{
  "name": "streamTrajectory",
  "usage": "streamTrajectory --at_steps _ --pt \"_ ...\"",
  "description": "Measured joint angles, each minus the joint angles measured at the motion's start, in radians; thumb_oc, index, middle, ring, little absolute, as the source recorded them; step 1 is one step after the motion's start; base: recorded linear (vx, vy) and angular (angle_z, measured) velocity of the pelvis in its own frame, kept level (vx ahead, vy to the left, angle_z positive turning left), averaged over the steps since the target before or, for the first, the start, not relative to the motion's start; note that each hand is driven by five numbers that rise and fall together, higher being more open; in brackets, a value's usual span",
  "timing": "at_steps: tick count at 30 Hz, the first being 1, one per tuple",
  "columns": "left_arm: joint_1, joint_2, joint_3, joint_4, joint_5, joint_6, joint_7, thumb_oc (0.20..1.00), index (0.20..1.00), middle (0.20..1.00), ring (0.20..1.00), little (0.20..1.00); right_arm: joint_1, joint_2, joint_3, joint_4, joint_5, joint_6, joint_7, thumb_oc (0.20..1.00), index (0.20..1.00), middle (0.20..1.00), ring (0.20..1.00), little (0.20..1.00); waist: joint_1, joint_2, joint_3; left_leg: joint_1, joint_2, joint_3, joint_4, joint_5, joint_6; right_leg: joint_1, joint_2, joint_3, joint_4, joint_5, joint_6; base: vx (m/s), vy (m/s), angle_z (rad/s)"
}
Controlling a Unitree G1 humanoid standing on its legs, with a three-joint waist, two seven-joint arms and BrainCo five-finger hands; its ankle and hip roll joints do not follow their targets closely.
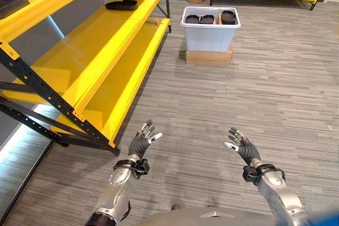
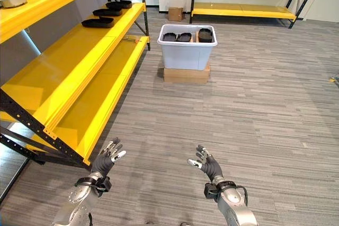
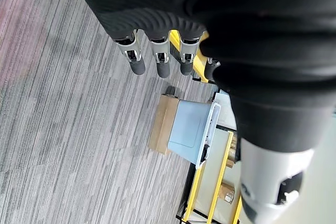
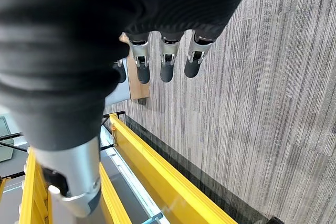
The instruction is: Move parts from the plastic box to the shelf.
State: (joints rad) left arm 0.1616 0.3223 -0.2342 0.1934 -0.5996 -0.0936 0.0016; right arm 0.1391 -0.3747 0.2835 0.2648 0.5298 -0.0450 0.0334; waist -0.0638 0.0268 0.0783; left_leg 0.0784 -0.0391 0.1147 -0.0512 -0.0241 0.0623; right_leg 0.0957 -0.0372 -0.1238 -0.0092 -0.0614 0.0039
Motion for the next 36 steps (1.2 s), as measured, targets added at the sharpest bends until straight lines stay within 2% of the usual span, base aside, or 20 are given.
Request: streamTrajectory --at_steps 7,9,10,12,14,16,18,20,23,24,25,27,28,29,30,32,33,34,35,36 --pt "-0.032 0.01 0.0 -0.001 0.004 0.0 0.003 1.0 1.0 1.0 1.0 1.0 -0.013 0.002 0.0 0.0 0.017 0.0 -0.001 1.0 1.0 1.0 1.0 1.0 -0.003 0.005 0.002 -0.017 -0.033 -0.013 0.01 0.004 0.031 -0.123 -0.047 0.004 0.231 -0.099 0.027 0.01 0.149 0.08" --pt "-0.047 0.014 0.0 0.0 0.014 -0.001 0.004 1.0 1.0 1.0 1.0 1.0 -0.02 0.001 0.0 -0.001 0.017 0.0 -0.001 1.0 1.0 1.0 1.0 1.0 -0.009 0.015 0.019 -0.017 -0.036 -0.025 0.023 0.002 0.043 -0.2 -0.077 0.031 0.416 -0.131 0.053 0.0 0.235 0.23" --pt "-0.056 0.019 0.0 -0.001 0.024 -0.002 0.004 1.0 1.0 1.0 1.0 1.0 -0.02 0.006 0.0 0.0 0.017 0.0 0.0 1.0 1.0 1.0 1.0 1.0 -0.008 0.008 0.03 -0.018 -0.049 -0.03 0.045 -0.008 0.06 -0.249 -0.109 0.06 0.537 -0.115 0.082 -0.01 0.278 0.27" --pt "-0.061 0.019 -0.001 -0.001 0.024 -0.002 0.006 1.0 1.0 1.0 1.0 1.0 -0.02 0.01 -0.001 0.003 0.018 0.001 -0.002 1.0 1.0 1.0 1.0 1.0 -0.014 0.009 0.054 -0.015 -0.053 -0.036 0.066 -0.016 0.071 -0.322 -0.127 0.074 0.692 -0.081 0.104 0.02 0.161 0.19" --pt "-0.058 0.017 -0.006 -0.001 0.024 0.0 0.006 1.0 1.0 1.0 1.0 1.0 -0.026 0.009 0.0 0.002 0.018 0.001 -0.003 1.0 1.0 1.0 1.0 1.0 -0.002 0.025 0.073 -0.022 -0.052 -0.024 0.079 -0.037 0.089 -0.381 -0.166 0.06 0.756 -0.069 0.108 0.17 0.103 -0.09" --pt "-0.056 0.015 -0.007 -0.001 0.024 0.001 0.006 1.0 1.0 1.0 1.0 1.0 -0.029 0.01 0.001 0.003 0.018 0.003 0.0 1.0 1.0 1.0 1.0 1.0 0.003 0.038 0.081 -0.022 -0.041 -0.024 0.073 -0.047 0.094 -0.394 -0.206 0.018 0.654 -0.073 0.11 0.24 -0.033 -0.37" --pt "-0.064 0.024 -0.002 -0.001 0.024 0.001 0.004 1.0 1.0 1.0 1.0 1.0 -0.026 0.009 0.001 -0.014 0.019 0.006 0.001 1.0 1.0 1.0 1.0 1.0 -0.012 0.043 0.091 -0.021 -0.011 -0.017 0.07 -0.051 0.084 -0.403 -0.193 0.006 0.484 -0.06 0.123 0.27 -0.115 -0.3" --pt "-0.068 0.041 0.002 0.0 0.025 -0.002 0.004 1.0 1.0 1.0 1.0 1.0 -0.023 0.01 0.003 -0.013 0.027 0.006 0.0 1.0 1.0 1.0 1.0 1.0 -0.039 -0.018 0.094 0.011 -0.003 -0.012 0.044 -0.064 0.051 -0.397 -0.199 -0.038 0.179 0.029 0.164 0.26 -0.135 -0.09" --pt "-0.062 0.035 0.001 0.001 0.031 -0.001 0.005 1.0 1.0 1.0 1.0 1.0 -0.026 0.018 0.004 -0.009 0.027 0.007 -0.001 1.0 1.0 1.0 1.0 1.0 -0.038 -0.057 0.077 0.032 0.019 -0.018 0.033 -0.095 -0.002 -0.385 -0.205 -0.077 0.026 0.065 0.175 0.33 -0.218 0.13" --pt "-0.058 0.033 0.0 0.001 0.031 -0.001 0.005 1.0 1.0 1.0 1.0 1.0 -0.025 0.019 0.004 -0.009 0.027 0.007 -0.001 1.0 1.0 1.0 1.0 1.0 -0.038 -0.063 0.072 0.052 0.04 -0.03 0.026 -0.107 -0.026 -0.371 -0.188 -0.077 0.036 0.088 0.168 0.5 -0.379 0.66" --pt "-0.039 0.004 -0.003 0.001 0.031 0.0 0.004 1.0 1.0 1.0 1.0 1.0 -0.018 0.007 0.003 0.009 0.028 0.007 0.0 1.0 1.0 1.0 1.0 1.0 -0.059 -0.004 0.056 0.116 0.145 -0.075 -0.015 -0.126 -0.051 -0.33 -0.091 -0.083 0.072 0.147 0.134 0.54 -0.406 0.82" --pt "-0.038 -0.014 -0.014 -0.001 0.031 -0.002 -0.002 1.0 1.0 1.0 1.0 1.0 -0.014 -0.025 0.005 -0.013 0.036 0.015 0.0 1.0 1.0 1.0 1.0 1.0 -0.053 0.022 0.033 0.127 0.205 -0.063 0.012 -0.105 -0.063 -0.321 -0.028 -0.087 0.11 0.129 0.085 0.32 -0.264 0.49" --pt "-0.037 -0.011 -0.008 -0.001 0.029 -0.003 -0.001 1.0 1.0 1.0 1.0 1.0 -0.036 -0.036 -0.004 -0.017 0.036 0.006 0.002 1.0 1.0 1.0 1.0 1.0 -0.051 0.018 0.03 0.103 0.231 -0.055 0.093 -0.085 -0.094 -0.302 -0.004 -0.091 0.112 0.118 0.046 0.24 -0.239 -0.09" --pt "-0.033 -0.01 -0.007 -0.002 0.029 -0.004 -0.001 1.0 1.0 1.0 1.0 1.0 -0.049 -0.037 -0.009 -0.019 0.037 0.005 0.001 1.0 1.0 1.0 1.0 1.0 -0.047 0.013 0.025 0.091 0.235 -0.049 0.128 -0.082 -0.098 -0.3 0.002 -0.093 0.115 0.12 0.007 0.26 -0.271 -0.11" --pt "-0.03 -0.011 -0.008 -0.002 0.026 -0.004 -0.003 1.0 1.0 1.0 1.0 1.0 -0.073 -0.046 -0.018 -0.014 0.037 -0.007 0.001 1.0 1.0 1.0 1.0 1.0 -0.052 0.02 0.019 0.066 0.249 -0.05 0.199 -0.056 -0.126 -0.285 0.026 -0.095 0.115 0.088 -0.028 0.16 -0.176 -0.11" --pt "-0.036 -0.015 -0.002 -0.003 0.021 -0.006 -0.003 1.0 1.0 1.0 1.0 1.0 -0.075 -0.047 -0.02 -0.011 0.038 -0.008 0.001 1.0 1.0 1.0 1.0 1.0 -0.049 0.014 0.017 0.022 0.259 -0.069 0.317 -0.05 -0.15 -0.265 0.042 -0.09 0.112 0.081 -0.033 0.12 -0.125 -0.21" --pt "-0.033 -0.017 0.003 -0.005 0.02 -0.006 -0.003 1.0 1.0 1.0 1.0 1.0 -0.067 -0.049 -0.019 -0.013 0.039 -0.01 0.002 1.0 1.0 1.0 1.0 1.0 -0.044 0.008 0.017 -0.033 0.264 -0.114 0.457 -0.026 -0.175 -0.244 0.055 -0.08 0.115 0.068 -0.069 0.21 -0.235 -0.27" --pt "-0.033 -0.018 0.003 -0.005 0.02 -0.006 -0.003 1.0 1.0 1.0 1.0 1.0 -0.065 -0.052 -0.019 -0.013 0.039 -0.012 0.002 1.0 1.0 1.0 1.0 1.0 -0.044 0.006 0.018 -0.059 0.266 -0.143 0.521 -0.009 -0.194 -0.231 0.064 -0.08 0.118 0.056 -0.087 0.28 -0.258 -0.23" --pt "-0.026 -0.017 0.003 -0.005 0.02 -0.006 -0.003 1.0 1.0 1.0 1.0 1.0 -0.045 -0.061 -0.014 -0.01 0.039 -0.013 0.001 1.0 1.0 1.0 1.0 1.0 -0.038 -0.005 0.019 -0.111 0.253 -0.197 0.653 0.069 -0.204 -0.207 0.077 -0.07 0.114 0.034 -0.117 0.28 -0.254 -0.05" --pt "-0.033 -0.017 0.003 -0.002 0.02 -0.005 -0.003 1.0 1.0 1.0 1.0 1.0 -0.032 -0.061 -0.019 -0.011 0.039 -0.015 0.001 1.0 1.0 1.0 1.0 1.0 -0.035 -0.02 0.024 -0.158 0.246 -0.206 0.738 0.13 -0.193 -0.192 0.077 -0.066 0.103 0.016 -0.144 0.21 -0.111 -0.05"
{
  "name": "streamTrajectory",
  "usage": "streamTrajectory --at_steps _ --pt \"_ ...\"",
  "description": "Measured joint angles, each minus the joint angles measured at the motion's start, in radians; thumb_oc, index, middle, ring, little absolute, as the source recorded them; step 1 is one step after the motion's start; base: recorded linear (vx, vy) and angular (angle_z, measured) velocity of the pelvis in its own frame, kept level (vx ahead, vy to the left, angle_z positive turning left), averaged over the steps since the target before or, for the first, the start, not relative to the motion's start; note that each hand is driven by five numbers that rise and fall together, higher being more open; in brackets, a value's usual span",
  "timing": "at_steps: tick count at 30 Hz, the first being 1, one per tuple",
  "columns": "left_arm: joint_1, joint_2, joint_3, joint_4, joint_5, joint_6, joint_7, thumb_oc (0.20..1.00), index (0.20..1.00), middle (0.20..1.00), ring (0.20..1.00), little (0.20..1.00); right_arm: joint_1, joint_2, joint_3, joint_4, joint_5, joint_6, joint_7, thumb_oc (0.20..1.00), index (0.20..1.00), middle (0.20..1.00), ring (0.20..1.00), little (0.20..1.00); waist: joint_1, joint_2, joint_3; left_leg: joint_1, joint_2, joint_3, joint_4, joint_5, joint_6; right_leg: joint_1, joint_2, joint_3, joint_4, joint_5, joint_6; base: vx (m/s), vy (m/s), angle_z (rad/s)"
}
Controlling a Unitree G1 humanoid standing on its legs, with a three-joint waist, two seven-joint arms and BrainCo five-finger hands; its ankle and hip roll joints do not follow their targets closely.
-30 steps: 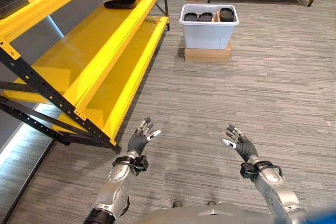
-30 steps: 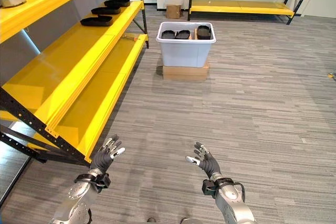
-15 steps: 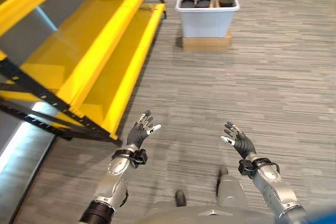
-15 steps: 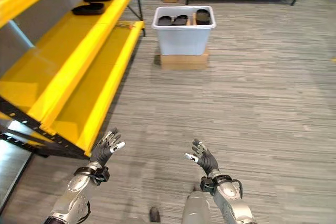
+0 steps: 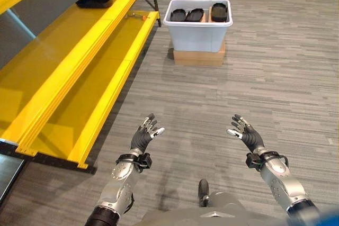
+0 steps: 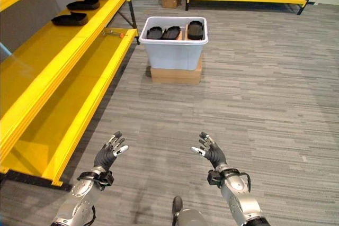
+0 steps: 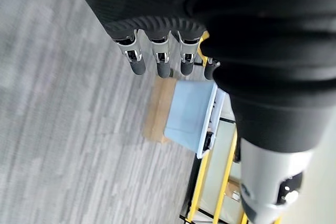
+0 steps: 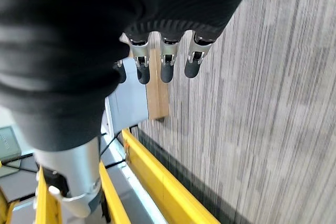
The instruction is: Move parts from the plastic box to the shelf.
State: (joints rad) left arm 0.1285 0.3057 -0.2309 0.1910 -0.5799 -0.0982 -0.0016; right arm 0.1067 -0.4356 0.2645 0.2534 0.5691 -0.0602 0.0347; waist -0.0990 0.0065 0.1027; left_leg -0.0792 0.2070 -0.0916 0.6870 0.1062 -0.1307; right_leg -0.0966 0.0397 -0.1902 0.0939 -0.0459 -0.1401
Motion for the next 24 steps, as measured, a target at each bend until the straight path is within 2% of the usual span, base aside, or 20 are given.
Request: streamTrajectory --at_steps 1,2,3,4,5,7,8,10,12,13,14,15,16,17,19,20,21,22,23,24 --pt "-0.009 0.0 0.0 -0.001 -0.001 0.002 0.001 1.0 1.0 1.0 1.0 1.0 0.012 0.005 -0.006 0.001 0.0 0.0 -0.002 1.0 1.0 1.0 1.0 1.0 0.005 -0.01 0.006 -0.039 0.0 0.012 0.057 -0.002 0.004 0.019 -0.004 0.001 -0.011 0.011 0.012 0.25 -0.013 -0.18" --pt "0.002 0.018 0.004 -0.001 -0.02 0.003 0.0 1.0 1.0 1.0 1.0 1.0 0.025 0.017 0.004 -0.001 0.0 -0.001 -0.007 1.0 1.0 1.0 1.0 1.0 0.03 -0.061 0.023 -0.123 -0.016 0.076 0.072 -0.102 0.028 0.071 -0.019 0.021 -0.051 0.015 0.011 0.32 -0.004 -0.15" --pt "0.012 0.018 0.003 -0.001 -0.02 0.004 0.0 1.0 1.0 1.0 1.0 1.0 0.034 0.023 -0.006 -0.001 0.002 -0.002 -0.01 1.0 1.0 1.0 1.0 1.0 0.032 -0.07 0.026 -0.172 -0.036 0.094 0.04 -0.127 0.045 0.095 -0.02 0.022 -0.076 -0.002 0.007 0.26 0.012 -0.04" --pt "0.006 0.015 0.003 -0.001 -0.02 0.004 0.0 1.0 1.0 1.0 1.0 1.0 0.04 0.031 -0.021 0.001 0.006 -0.001 -0.014 1.0 1.0 1.0 1.0 1.0 0.039 -0.078 0.031 -0.208 -0.057 0.104 -0.03 -0.146 0.064 0.115 -0.025 0.021 -0.1 -0.001 0.016 0.31 0.078 0.04" --pt "0.022 0.016 0.003 0.0 -0.021 0.006 0.001 1.0 1.0 1.0 1.0 1.0 0.044 0.031 -0.022 0.002 0.007 -0.001 -0.018 1.0 1.0 1.0 1.0 1.0 0.06 -0.082 0.042 -0.226 -0.092 0.128 -0.201 -0.137 0.068 0.149 -0.028 0.014 -0.122 0.022 0.021 0.23 0.064 -0.13" --pt "0.04 0.021 0.002 0.001 -0.02 0.007 -0.001 1.0 1.0 1.0 1.0 1.0 0.045 0.033 -0.022 0.002 0.007 -0.003 -0.018 1.0 1.0 1.0 1.0 1.0 0.064 -0.076 0.039 -0.248 -0.106 0.152 -0.324 -0.133 0.067 0.189 -0.024 0.015 -0.156 0.006 0.045 0.37 0.111 -0.07" --pt "0.049 0.023 -0.003 0.002 -0.019 0.005 -0.002 1.0 1.0 1.0 1.0 1.0 0.056 0.022 -0.012 0.002 0.005 -0.009 -0.018 1.0 1.0 1.0 1.0 1.0 0.066 -0.041 0.026 -0.258 -0.123 0.13 -0.53 -0.077 0.057 0.229 0.002 0.024 -0.189 -0.017 0.075 0.42 0.125 0.11" --pt "0.041 0.022 -0.001 0.03 -0.018 0.004 -0.005 1.0 1.0 1.0 1.0 1.0 0.048 0.027 -0.008 0.023 0.003 -0.008 -0.017 1.0 1.0 1.0 1.0 1.0 0.078 -0.008 0.031 -0.241 -0.132 0.066 -0.697 -0.04 0.056 0.272 0.018 0.045 -0.186 -0.039 0.07 0.42 0.145 -0.25" --pt "0.043 0.021 -0.001 0.034 -0.017 0.005 -0.006 1.0 1.0 1.0 1.0 1.0 0.047 0.025 -0.007 0.037 -0.005 -0.008 -0.014 1.0 1.0 1.0 1.0 1.0 0.096 0.005 0.03 -0.228 -0.145 0.055 -0.73 -0.033 0.061 0.305 0.009 0.078 -0.185 -0.064 0.09 0.38 0.159 -0.58" --pt "0.058 0.017 -0.001 0.032 -0.017 0.004 -0.007 1.0 1.0 1.0 1.0 1.0 0.058 0.022 -0.007 0.036 -0.005 -0.007 -0.007 1.0 1.0 1.0 1.0 1.0 0.099 0.019 0.023 -0.205 -0.141 0.073 -0.672 -0.038 0.092 0.353 0.002 0.11 -0.177 -0.103 0.114 0.29 0.115 -0.68" --pt "0.067 0.018 -0.002 0.032 -0.017 0.004 -0.008 1.0 1.0 1.0 1.0 1.0 0.065 0.028 -0.007 0.035 -0.005 -0.007 -0.003 1.0 1.0 1.0 1.0 1.0 0.103 0.018 0.011 -0.189 -0.147 0.082 -0.666 0.012 0.107 0.371 -0.008 0.124 -0.168 -0.13 0.127 0.53 0.248 -0.64" --pt "0.067 0.025 -0.001 0.026 -0.017 0.003 -0.007 1.0 1.0 1.0 1.0 1.0 0.081 0.036 0.006 0.028 -0.005 -0.005 0.002 1.0 1.0 1.0 1.0 1.0 0.102 -0.015 -0.009 -0.17 -0.185 0.102 -0.655 0.053 0.123 0.378 -0.052 0.138 -0.133 -0.172 0.157 0.37 0.179 -0.38" --pt "0.059 0.034 0.0 0.016 -0.017 0.003 -0.007 1.0 1.0 1.0 1.0 1.0 0.093 0.038 0.016 0.011 -0.005 -0.004 0.004 1.0 1.0 1.0 1.0 1.0 0.096 -0.042 -0.018 -0.166 -0.212 0.119 -0.646 0.071 0.137 0.374 -0.084 0.139 -0.106 -0.19 0.17 0.25 0.137 -0.18" --pt "0.044 0.045 -0.002 0.006 -0.017 0.005 -0.004 1.0 1.0 1.0 1.0 1.0 0.097 0.05 0.013 -0.005 -0.004 0.002 0.002 1.0 1.0 1.0 1.0 1.0 0.085 -0.066 -0.014 -0.166 -0.232 0.137 -0.627 0.054 0.16 0.372 -0.109 0.138 -0.07 -0.203 0.179 0.31 0.227 -0.05" --pt "-0.01 0.052 -0.003 -0.003 -0.017 0.004 0.002 1.0 1.0 1.0 1.0 1.0 0.09 0.082 0.017 -0.034 -0.006 0.004 0.002 1.0 1.0 1.0 1.0 1.0 0.082 -0.074 -0.008 -0.142 -0.263 0.139 -0.608 0.004 0.206 0.305 -0.144 0.145 0.105 -0.203 0.205 0.38 0.311 -0.09" --pt "-0.021 0.05 -0.001 0.0 -0.017 0.004 0.003 1.0 1.0 1.0 1.0 1.0 0.084 0.093 0.025 -0.041 -0.008 0.004 0.003 1.0 1.0 1.0 1.0 1.0 0.084 -0.06 -0.004 -0.103 -0.267 0.14 -0.626 0.011 0.204 0.212 -0.168 0.15 0.331 -0.233 0.226 0.21 0.234 -0.05" --pt "-0.041 0.058 -0.003 -0.012 -0.016 -0.002 0.006 1.0 1.0 1.0 1.0 1.0 0.079 0.105 0.03 -0.048 -0.009 0.001 0.004 1.0 1.0 1.0 1.0 1.0 0.08 -0.055 -0.012 -0.069 -0.294 0.131 -0.643 -0.029 0.216 0.133 -0.182 0.158 0.49 -0.167 0.237 0.21 0.233 0.16" --pt "-0.043 0.066 0.001 -0.008 -0.016 -0.003 0.008 1.0 1.0 1.0 1.0 1.0 0.064 0.113 0.036 -0.039 -0.011 0.002 0.004 1.0 1.0 1.0 1.0 1.0 0.074 -0.061 -0.004 -0.033 -0.318 0.131 -0.642 -0.036 0.245 0.061 -0.21 0.179 0.665 -0.136 0.255 0.23 0.218 0.31" --pt "-0.042 0.067 0.002 -0.008 -0.016 -0.003 0.009 1.0 1.0 1.0 1.0 1.0 0.064 0.116 0.037 -0.038 -0.012 0.002 0.004 1.0 1.0 1.0 1.0 1.0 0.073 -0.05 -0.003 -0.018 -0.329 0.129 -0.641 -0.043 0.254 0.031 -0.221 0.187 0.704 -0.138 0.26 0.28 0.213 0.25" --pt "-0.036 0.065 0.009 -0.012 -0.012 -0.005 0.009 1.0 1.0 1.0 1.0 1.0 0.055 0.111 0.045 -0.038 -0.02 0.002 0.008 1.0 1.0 1.0 1.0 1.0 0.066 -0.036 0.006 0.005 -0.343 0.112 -0.628 -0.086 0.291 -0.036 -0.226 0.187 0.762 -0.133 0.258 0.51 0.254 0.21"
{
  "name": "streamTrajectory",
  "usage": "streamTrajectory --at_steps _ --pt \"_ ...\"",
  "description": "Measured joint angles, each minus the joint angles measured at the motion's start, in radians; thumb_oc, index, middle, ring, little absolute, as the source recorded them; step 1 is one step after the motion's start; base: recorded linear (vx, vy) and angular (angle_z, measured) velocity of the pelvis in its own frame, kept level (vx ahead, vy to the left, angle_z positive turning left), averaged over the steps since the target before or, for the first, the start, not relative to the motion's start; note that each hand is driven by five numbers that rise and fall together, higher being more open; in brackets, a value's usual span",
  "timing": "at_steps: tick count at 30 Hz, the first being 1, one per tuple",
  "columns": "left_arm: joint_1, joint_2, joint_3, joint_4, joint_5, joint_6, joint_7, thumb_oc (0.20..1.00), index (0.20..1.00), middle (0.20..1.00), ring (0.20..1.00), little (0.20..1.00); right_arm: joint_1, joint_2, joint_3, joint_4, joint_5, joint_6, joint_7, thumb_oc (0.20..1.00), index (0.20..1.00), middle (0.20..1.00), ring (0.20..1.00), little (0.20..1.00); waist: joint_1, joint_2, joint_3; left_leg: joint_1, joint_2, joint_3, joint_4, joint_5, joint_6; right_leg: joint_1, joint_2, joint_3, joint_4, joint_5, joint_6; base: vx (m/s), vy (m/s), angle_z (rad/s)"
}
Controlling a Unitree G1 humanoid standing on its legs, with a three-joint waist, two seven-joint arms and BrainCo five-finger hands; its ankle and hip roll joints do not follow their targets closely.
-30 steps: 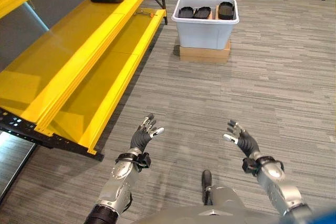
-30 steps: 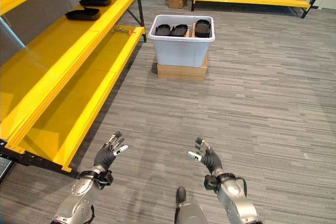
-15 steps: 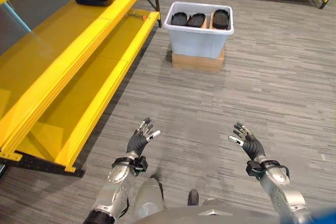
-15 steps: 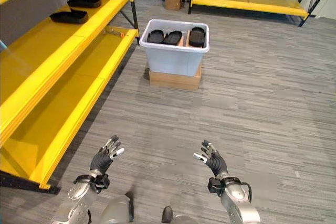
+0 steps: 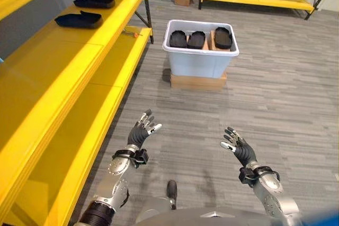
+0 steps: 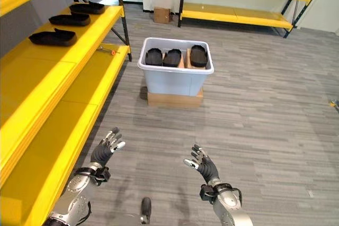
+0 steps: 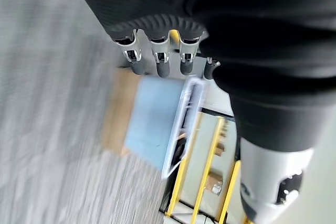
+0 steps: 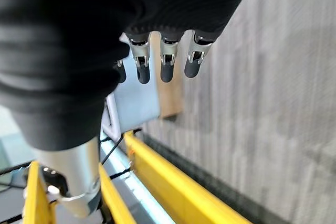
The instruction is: Move parts from the plastic box to the shelf.
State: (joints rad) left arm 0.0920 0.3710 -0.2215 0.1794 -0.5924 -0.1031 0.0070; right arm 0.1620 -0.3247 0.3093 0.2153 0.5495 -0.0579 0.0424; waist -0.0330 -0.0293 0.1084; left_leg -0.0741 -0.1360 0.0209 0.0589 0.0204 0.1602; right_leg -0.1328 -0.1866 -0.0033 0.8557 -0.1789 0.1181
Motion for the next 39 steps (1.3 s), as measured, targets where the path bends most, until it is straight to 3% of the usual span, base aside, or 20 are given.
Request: streamTrajectory --at_steps 1,2,5,9,11,13,15,16,17,19,22,24,26,28,30,31,33,34,36,39 --pt "0.016 0.004 -0.002 0.003 0.009 0.012 0.004 1.0 1.0 1.0 1.0 1.0 -0.015 -0.001 0.002 -0.001 -0.005 0.001 0.002 1.0 1.0 1.0 1.0 1.0 -0.005 0.023 0.027 0.024 -0.001 0.014 0.023 -0.008 -0.005 -0.067 -0.038 -0.074 0.066 -0.009 -0.017 0.43 0.106 0.14" --pt "0.028 0.004 -0.009 -0.002 0.016 0.012 0.001 1.0 1.0 1.0 1.0 1.0 -0.006 -0.013 0.012 -0.005 -0.004 0.003 0.005 1.0 1.0 1.0 1.0 1.0 -0.011 0.046 0.03 0.049 -0.002 -0.009 0.011 -0.043 -0.004 -0.127 -0.017 -0.088 0.02 -0.016 -0.016 0.43 0.035 0.13" --pt "0.033 0.009 -0.009 0.002 0.016 0.011 0.0 1.0 1.0 1.0 1.0 1.0 -0.001 -0.013 0.012 0.0 -0.004 0.012 0.015 1.0 1.0 1.0 1.0 1.0 -0.032 0.065 0.053 0.108 0.006 -0.017 -0.027 -0.053 -0.039 -0.185 0.013 -0.163 -0.238 -0.022 -0.044 0.37 -0.093 0.18" --pt "0.038 0.003 -0.006 0.02 0.016 0.012 -0.001 1.0 1.0 1.0 1.0 1.0 -0.003 -0.009 0.003 0.007 -0.004 0.013 0.013 1.0 1.0 1.0 1.0 1.0 -0.042 0.031 0.041 0.185 0.002 -0.031 -0.07 -0.082 -0.054 -0.196 0.045 -0.203 -0.725 0.146 -0.013 0.33 -0.108 0.03" --pt "0.04 -0.006 -0.005 0.023 0.016 0.011 -0.002 1.0 1.0 1.0 1.0 1.0 -0.003 -0.01 0.001 0.009 -0.004 0.013 0.012 1.0 1.0 1.0 1.0 1.0 -0.053 0.008 0.026 0.224 0.002 -0.049 -0.077 -0.124 -0.062 -0.174 0.051 -0.196 -0.85 0.222 -0.012 0.42 -0.173 0.2" --pt "0.054 -0.015 -0.009 0.024 0.016 0.011 -0.003 1.0 1.0 1.0 1.0 1.0 0.002 -0.01 0.001 0.009 -0.004 0.013 0.012 1.0 1.0 1.0 1.0 1.0 -0.063 -0.006 0.013 0.283 0.007 -0.067 -0.094 -0.149 -0.074 -0.126 0.048 -0.192 -0.848 0.257 -0.013 0.32 -0.137 0.24" --pt "0.063 -0.05 -0.019 0.033 0.016 0.011 -0.006 1.0 1.0 1.0 1.0 1.0 0.018 -0.01 -0.02 0.015 -0.003 0.014 0.011 1.0 1.0 1.0 1.0 1.0 -0.066 0.024 -0.022 0.319 0.059 -0.088 -0.086 -0.202 -0.11 -0.096 0.088 -0.205 -0.825 0.34 -0.063 0.4 -0.225 0.31" --pt "0.061 -0.059 -0.025 0.032 0.016 0.011 -0.01 1.0 1.0 1.0 1.0 1.0 0.022 -0.02 -0.026 0.017 -0.003 0.012 0.012 1.0 1.0 1.0 1.0 1.0 -0.073 0.037 -0.039 0.322 0.087 -0.085 -0.075 -0.21 -0.129 -0.094 0.114 -0.207 -0.802 0.346 -0.114 0.42 -0.267 0.31" --pt "0.06 -0.063 -0.025 0.032 0.016 0.011 -0.01 1.0 1.0 1.0 1.0 1.0 0.017 -0.027 -0.026 0.022 -0.002 0.013 0.011 1.0 1.0 1.0 1.0 1.0 -0.068 0.049 -0.045 0.319 0.104 -0.087 -0.055 -0.217 -0.138 -0.088 0.129 -0.212 -0.801 0.328 -0.12 0.2 -0.132 0.15" --pt "0.057 -0.068 -0.016 0.032 0.016 0.01 -0.008 1.0 1.0 1.0 1.0 1.0 0.01 -0.053 -0.03 0.015 -0.002 0.011 0.011 1.0 1.0 1.0 1.0 1.0 -0.064 0.047 -0.044 0.277 0.122 -0.067 0.103 -0.231 -0.169 -0.042 0.149 -0.22 -0.817 0.315 -0.178 0.27 -0.221 0.01" --pt "0.051 -0.074 -0.01 0.034 0.015 0.007 -0.003 1.0 1.0 1.0 1.0 1.0 -0.01 -0.082 -0.031 0.015 0.016 0.006 0.009 1.0 1.0 1.0 1.0 1.0 -0.059 0.054 -0.037 0.179 0.15 -0.056 0.393 -0.238 -0.217 0.011 0.185 -0.21 -0.823 0.262 -0.191 0.19 -0.206 -0.14" --pt "0.057 -0.072 -0.007 0.035 0.013 0.005 -0.001 1.0 1.0 1.0 1.0 1.0 -0.008 -0.084 -0.028 0.016 0.019 0.005 0.004 1.0 1.0 1.0 1.0 1.0 -0.052 0.042 -0.028 0.058 0.168 -0.061 0.669 -0.146 -0.237 0.057 0.214 -0.203 -0.827 0.229 -0.239 0.17 -0.188 -0.18" --pt "0.05 -0.068 -0.008 0.034 0.013 0.006 -0.001 1.0 1.0 1.0 1.0 1.0 0.0 -0.084 -0.027 0.016 0.019 0.006 -0.002 1.0 1.0 1.0 1.0 1.0 -0.038 0.01 -0.006 -0.054 0.161 -0.05 0.875 -0.127 -0.223 0.077 0.213 -0.174 -0.822 0.189 -0.266 0.15 -0.08 -0.26" --pt "0.057 -0.061 -0.007 0.034 0.013 0.009 -0.001 1.0 1.0 1.0 1.0 1.0 -0.002 -0.08 -0.028 0.016 0.019 0.006 -0.008 1.0 1.0 1.0 1.0 1.0 -0.014 -0.029 0.026 -0.149 0.17 -0.023 0.826 -0.156 -0.209 0.111 0.211 -0.144 -0.835 0.183 -0.264 0.3 0.028 -0.3" --pt "0.067 -0.059 -0.005 0.035 0.013 0.009 0.0 1.0 1.0 1.0 1.0 1.0 -0.003 -0.08 -0.03 0.013 0.019 0.004 -0.009 1.0 1.0 1.0 1.0 1.0 0.002 -0.057 0.048 -0.179 0.183 0.019 0.448 -0.154 -0.201 0.151 0.198 -0.128 -0.884 0.185 -0.25 0.39 0.101 -0.31" --pt "0.071 -0.059 -0.006 0.035 0.013 0.009 0.001 1.0 1.0 1.0 1.0 1.0 -0.006 -0.083 -0.037 0.017 0.019 -0.001 -0.011 1.0 1.0 1.0 1.0 1.0 0.002 -0.032 0.066 -0.198 0.208 0.025 0.295 -0.092 -0.208 0.178 0.212 -0.146 -0.895 0.198 -0.249 0.39 0.087 -0.34" --pt "0.083 -0.06 -0.009 0.043 0.016 0.009 -0.001 1.0 1.0 1.0 1.0 1.0 0.004 -0.084 -0.022 0.019 0.016 -0.007 -0.013 1.0 1.0 1.0 1.0 1.0 -0.003 -0.017 0.053 -0.207 0.211 0.024 0.184 -0.04 -0.236 0.226 0.222 -0.14 -0.94 0.166 -0.224 0.29 0.073 -0.18" --pt "0.07 -0.067 -0.007 0.045 0.015 0.004 0.0 1.0 1.0 1.0 1.0 1.0 -0.002 -0.092 -0.027 0.027 0.015 -0.008 -0.01 1.0 1.0 1.0 1.0 1.0 0.005 0.012 0.055 -0.164 0.212 -0.031 -0.003 -0.001 -0.246 0.227 0.232 -0.121 -0.942 0.171 -0.233 0.31 0.101 -0.27" --pt "0.066 -0.072 -0.007 0.049 0.015 0.004 0.0 1.0 1.0 1.0 1.0 1.0 -0.008 -0.089 -0.025 0.058 0.014 -0.01 -0.009 1.0 1.0 1.0 1.0 1.0 0.021 0.041 0.046 -0.148 0.201 -0.063 -0.039 0.028 -0.25 0.259 0.244 -0.074 -0.948 0.146 -0.207 0.45 0.178 -0.52" --pt "0.064 -0.071 -0.006 0.047 0.015 0.004 0.0 1.0 1.0 1.0 1.0 1.0 0.003 -0.077 -0.02 0.058 0.014 -0.003 -0.005 1.0 1.0 1.0 1.0 1.0 0.022 0.048 0.022 -0.057 0.167 -0.048 -0.082 0.099 -0.186 0.315 0.21 -0.045 -0.939 0.09 -0.158 0.38 0.184 -0.39"
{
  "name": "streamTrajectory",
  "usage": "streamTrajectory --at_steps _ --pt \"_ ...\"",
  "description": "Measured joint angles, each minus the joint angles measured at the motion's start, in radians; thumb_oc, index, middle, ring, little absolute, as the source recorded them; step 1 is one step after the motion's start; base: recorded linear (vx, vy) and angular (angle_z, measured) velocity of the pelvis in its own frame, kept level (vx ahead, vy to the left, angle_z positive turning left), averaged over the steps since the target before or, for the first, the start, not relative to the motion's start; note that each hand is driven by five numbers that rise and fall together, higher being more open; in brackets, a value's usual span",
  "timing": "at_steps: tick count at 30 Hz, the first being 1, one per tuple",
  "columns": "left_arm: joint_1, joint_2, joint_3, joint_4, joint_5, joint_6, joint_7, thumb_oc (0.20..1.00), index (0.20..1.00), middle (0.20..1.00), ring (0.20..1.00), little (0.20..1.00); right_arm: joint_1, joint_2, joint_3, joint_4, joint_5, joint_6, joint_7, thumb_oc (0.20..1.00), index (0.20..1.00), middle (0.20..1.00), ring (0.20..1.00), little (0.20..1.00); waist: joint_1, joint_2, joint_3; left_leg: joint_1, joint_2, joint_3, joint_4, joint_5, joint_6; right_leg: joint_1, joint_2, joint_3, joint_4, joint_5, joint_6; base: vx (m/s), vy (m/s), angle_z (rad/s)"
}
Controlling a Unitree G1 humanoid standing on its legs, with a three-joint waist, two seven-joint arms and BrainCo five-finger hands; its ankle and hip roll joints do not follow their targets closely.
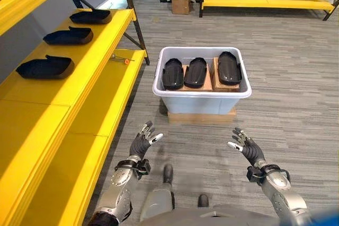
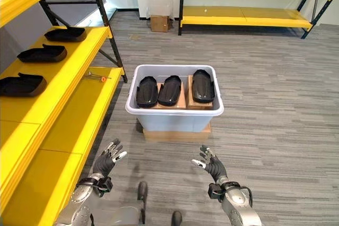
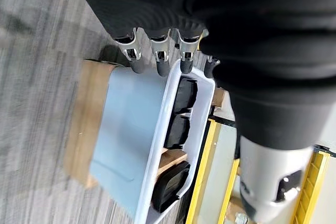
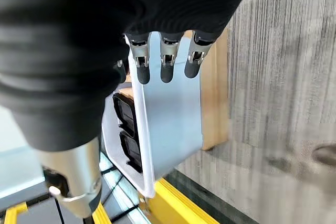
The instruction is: Move parts from the plastic box to the shelf.
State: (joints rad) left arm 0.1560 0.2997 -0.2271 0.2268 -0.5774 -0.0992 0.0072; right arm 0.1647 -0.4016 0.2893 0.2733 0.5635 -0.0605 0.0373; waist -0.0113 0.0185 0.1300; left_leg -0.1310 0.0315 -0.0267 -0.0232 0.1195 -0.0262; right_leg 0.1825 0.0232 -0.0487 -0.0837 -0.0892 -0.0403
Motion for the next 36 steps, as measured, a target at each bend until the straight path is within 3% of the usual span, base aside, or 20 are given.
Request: streamTrajectory --at_steps 2,4,5,6,7,8,9,10,11,12,14,17,18,20,23,25,27,30,33,36 --pt "0.001 0.007 -0.003 -0.012 -0.001 -0.001 0.0 1.0 1.0 1.0 1.0 1.0 0.005 0.008 0.001 -0.017 0.0 0.002 0.003 1.0 1.0 1.0 1.0 1.0 -0.001 -0.025 -0.017 0.021 -0.026 0.049 0.004 0.022 0.037 -0.003 -0.043 0.012 0.053 -0.044 0.041 0.25 0.139 -0.23" --pt "-0.026 0.026 -0.002 -0.033 -0.001 -0.002 0.0 1.0 1.0 1.0 1.0 1.0 0.015 0.015 0.002 -0.047 0.0 0.002 0.011 1.0 1.0 1.0 1.0 1.0 0.001 -0.057 -0.022 0.028 -0.073 0.066 0.009 -0.009 0.075 -0.022 -0.092 0.007 0.108 -0.075 0.081 0.33 0.239 -0.08" --pt "-0.034 0.036 -0.003 -0.037 0.0 -0.001 0.004 1.0 1.0 1.0 1.0 1.0 0.008 0.026 0.006 -0.048 -0.014 0.007 0.02 1.0 1.0 1.0 1.0 1.0 0.006 -0.053 -0.02 0.059 -0.084 0.067 0.008 -0.018 0.09 -0.076 -0.117 0.006 0.268 -0.125 0.12 0.18 0.182 -0.11" --pt "-0.052 0.044 -0.005 -0.036 0.0 -0.003 0.006 1.0 1.0 1.0 1.0 1.0 0.0 0.027 0.015 -0.05 -0.02 0.008 0.023 1.0 1.0 1.0 1.0 1.0 0.01 -0.046 -0.015 0.076 -0.101 0.058 0.013 -0.056 0.115 -0.129 -0.115 0.024 0.406 -0.118 0.142 0.24 0.251 0.04" --pt "-0.055 0.053 -0.008 -0.029 0.0 0.003 0.008 1.0 1.0 1.0 1.0 1.0 -0.021 0.037 0.019 -0.048 -0.022 0.011 0.026 1.0 1.0 1.0 1.0 1.0 -0.004 -0.033 0.005 0.094 -0.092 0.055 0.028 -0.065 0.116 -0.237 -0.125 0.039 0.676 -0.123 0.163 0.16 0.183 0.32" --pt "-0.055 0.062 -0.006 -0.042 0.001 0.001 0.008 1.0 1.0 1.0 1.0 1.0 0.0 0.042 0.031 -0.059 -0.023 0.011 0.03 1.0 1.0 1.0 1.0 1.0 -0.01 -0.038 -0.006 0.119 -0.114 0.039 0.026 -0.093 0.135 -0.328 -0.153 0.041 0.846 -0.106 0.184 0.16 0.181 0.32" --pt "-0.043 0.082 -0.002 -0.052 0.002 -0.005 0.014 1.0 1.0 1.0 1.0 1.0 0.006 0.047 0.042 -0.058 -0.034 0.015 0.039 1.0 1.0 1.0 1.0 1.0 -0.001 -0.055 -0.016 0.122 -0.145 0.042 0.048 -0.138 0.158 -0.386 -0.173 0.069 0.872 -0.043 0.189 0.36 0.226 0.44" --pt "-0.028 0.092 -0.015 -0.039 0.006 0.002 0.022 1.0 1.0 1.0 1.0 1.0 0.0 0.046 0.033 -0.053 -0.038 0.014 0.038 1.0 1.0 1.0 1.0 1.0 -0.016 -0.039 0.003 0.119 -0.147 0.028 0.129 -0.174 0.159 -0.417 -0.179 0.077 1.0 0.038 0.186 0.33 0.127 0.2" --pt "-0.005 0.092 -0.015 -0.046 0.011 0.006 0.022 1.0 1.0 1.0 1.0 1.0 0.013 0.044 0.032 -0.053 -0.038 0.016 0.038 1.0 1.0 1.0 1.0 1.0 -0.027 -0.023 0.0 0.136 -0.148 0.016 0.131 -0.195 0.171 -0.44 -0.194 0.046 0.991 0.003 0.163 0.41 0.12 0.31" --pt "0.0 0.094 -0.015 -0.045 0.011 0.008 0.023 1.0 1.0 1.0 1.0 1.0 0.018 0.046 0.032 -0.053 -0.038 0.016 0.039 1.0 1.0 1.0 1.0 1.0 -0.027 -0.011 0.005 0.154 -0.146 0.015 0.117 -0.191 0.168 -0.432 -0.204 0.006 0.916 -0.052 0.145 0.16 -0.001 0.05" --pt "-0.012 0.104 -0.004 -0.046 0.01 0.008 0.022 1.0 1.0 1.0 1.0 1.0 0.017 0.041 0.033 -0.058 -0.038 0.017 0.041 1.0 1.0 1.0 1.0 1.0 -0.032 0.004 0.021 0.175 -0.131 0.018 0.089 -0.191 0.166 -0.461 -0.2 -0.069 0.706 -0.081 0.12 0.21 -0.075 -0.01" --pt "-0.022 0.098 -0.001 -0.038 0.01 0.006 0.02 1.0 1.0 1.0 1.0 1.0 0.014 0.033 0.033 -0.055 -0.038 0.017 0.04 1.0 1.0 1.0 1.0 1.0 -0.046 -0.001 0.03 0.215 -0.122 0.017 0.072 -0.215 0.135 -0.485 -0.2 -0.136 0.482 -0.034 0.119 0.28 -0.135 -0.07" --pt "-0.023 0.094 0.001 -0.024 0.01 0.006 0.02 1.0 1.0 1.0 1.0 1.0 0.011 0.034 0.033 -0.055 -0.039 0.019 0.04 1.0 1.0 1.0 1.0 1.0 -0.049 -0.002 0.029 0.226 -0.119 0.021 0.064 -0.224 0.121 -0.483 -0.201 -0.157 0.322 0.006 0.15 0.25 -0.135 -0.15" --pt "-0.024 0.095 0.002 -0.006 0.01 0.007 0.018 1.0 1.0 1.0 1.0 1.0 0.006 0.035 0.032 -0.056 -0.039 0.022 0.039 1.0 1.0 1.0 1.0 1.0 -0.058 -0.017 0.033 0.258 -0.122 0.032 0.041 -0.225 0.121 -0.484 -0.204 -0.159 0.171 0.074 0.172 0.26 -0.158 0.02" --pt "0.009 0.076 0.003 -0.007 0.011 0.007 0.011 1.0 1.0 1.0 1.0 1.0 0.033 0.035 0.035 -0.056 -0.039 0.032 0.043 1.0 1.0 1.0 1.0 1.0 -0.053 -0.038 0.02 0.362 -0.099 0.014 -0.006 -0.276 0.086 -0.441 -0.209 -0.16 0.203 0.136 0.164 0.25 -0.162 0.16" --pt "0.031 0.059 -0.003 -0.007 0.011 0.007 0.003 1.0 1.0 1.0 1.0 1.0 0.021 0.035 0.031 -0.055 -0.039 0.032 0.044 1.0 1.0 1.0 1.0 1.0 -0.051 -0.034 -0.004 0.388 -0.066 0.008 -0.004 -0.302 0.05 -0.412 -0.177 -0.167 0.193 0.22 0.116 0.22 -0.165 0.07" --pt "0.026 0.03 -0.007 -0.009 0.011 0.008 -0.004 1.0 1.0 1.0 1.0 1.0 0.006 0.024 0.018 -0.056 -0.039 0.032 0.044 1.0 1.0 1.0 1.0 1.0 -0.054 -0.005 -0.014 0.375 -0.02 0.004 0.036 -0.306 0.024 -0.394 -0.132 -0.185 0.184 0.206 0.065 0.2 -0.209 0.16" --pt "0.017 0.017 -0.007 -0.009 0.01 0.007 -0.006 1.0 1.0 1.0 1.0 1.0 -0.011 -0.006 0.011 -0.058 -0.038 0.031 0.043 1.0 1.0 1.0 1.0 1.0 -0.055 -0.005 -0.015 0.339 0.008 0.019 0.153 -0.292 -0.005 -0.334 -0.101 -0.202 0.146 0.192 0.006 0.17 -0.2 0.06" --pt "0.004 0.017 -0.006 -0.007 0.009 0.005 -0.006 1.0 1.0 1.0 1.0 1.0 -0.011 -0.037 -0.006 -0.055 -0.037 0.03 0.04 1.0 1.0 1.0 1.0 1.0 -0.058 0.011 -0.029 0.327 0.045 0.013 0.208 -0.276 -0.034 -0.311 -0.061 -0.217 0.144 0.142 0.002 0.11 -0.174 0.1" --pt "-0.004 0.02 -0.006 -0.007 0.008 0.004 -0.002 1.0 1.0 1.0 1.0 1.0 -0.003 -0.037 0.003 -0.057 -0.037 0.031 0.04 1.0 1.0 1.0 1.0 1.0 -0.042 -0.033 -0.015 0.202 0.039 -0.04 0.493 -0.271 -0.081 -0.258 -0.049 -0.213 0.095 0.14 -0.025 0.06 -0.088 -0.06"
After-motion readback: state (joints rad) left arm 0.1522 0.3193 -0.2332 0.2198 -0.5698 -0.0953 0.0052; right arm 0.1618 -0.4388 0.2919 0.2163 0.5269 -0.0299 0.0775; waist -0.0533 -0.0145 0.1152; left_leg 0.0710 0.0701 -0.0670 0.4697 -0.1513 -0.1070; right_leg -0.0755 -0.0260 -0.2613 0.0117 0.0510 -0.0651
